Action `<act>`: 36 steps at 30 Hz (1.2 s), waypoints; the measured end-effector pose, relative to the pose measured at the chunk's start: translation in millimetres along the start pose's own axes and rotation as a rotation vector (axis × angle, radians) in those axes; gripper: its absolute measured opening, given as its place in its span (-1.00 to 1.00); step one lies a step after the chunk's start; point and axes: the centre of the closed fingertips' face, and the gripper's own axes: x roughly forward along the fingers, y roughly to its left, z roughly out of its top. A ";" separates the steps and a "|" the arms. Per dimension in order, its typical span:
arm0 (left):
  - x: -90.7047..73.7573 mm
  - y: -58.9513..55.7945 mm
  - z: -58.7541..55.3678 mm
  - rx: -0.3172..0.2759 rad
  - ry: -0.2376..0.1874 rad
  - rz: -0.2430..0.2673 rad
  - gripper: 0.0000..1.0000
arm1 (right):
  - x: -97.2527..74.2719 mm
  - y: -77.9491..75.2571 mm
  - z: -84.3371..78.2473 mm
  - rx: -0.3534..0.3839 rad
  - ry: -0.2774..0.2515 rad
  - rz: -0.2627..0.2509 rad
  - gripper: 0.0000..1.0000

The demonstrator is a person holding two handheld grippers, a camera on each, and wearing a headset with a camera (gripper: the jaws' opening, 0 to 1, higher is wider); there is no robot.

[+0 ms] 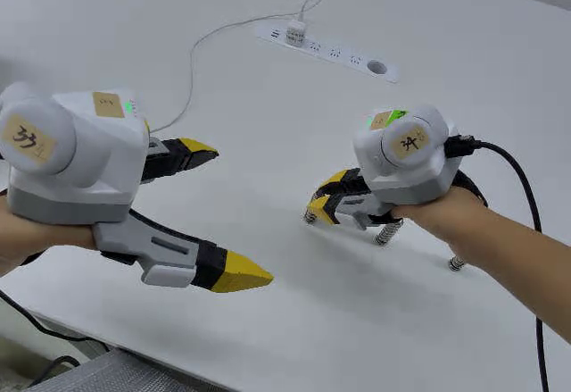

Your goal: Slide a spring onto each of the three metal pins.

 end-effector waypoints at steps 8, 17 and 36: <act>1.0 2.1 7.7 0.015 0.002 -0.002 0.98 | -12.1 0.4 4.6 0.033 -0.047 -0.019 -0.59; -3.6 9.6 20.4 0.029 -0.010 0.019 0.98 | -34.5 -6.7 15.1 0.090 -0.117 -0.033 -0.54; -7.4 9.0 48.6 0.048 -0.053 0.039 0.98 | -106.5 -2.6 -1.3 0.218 -0.342 -0.067 -0.26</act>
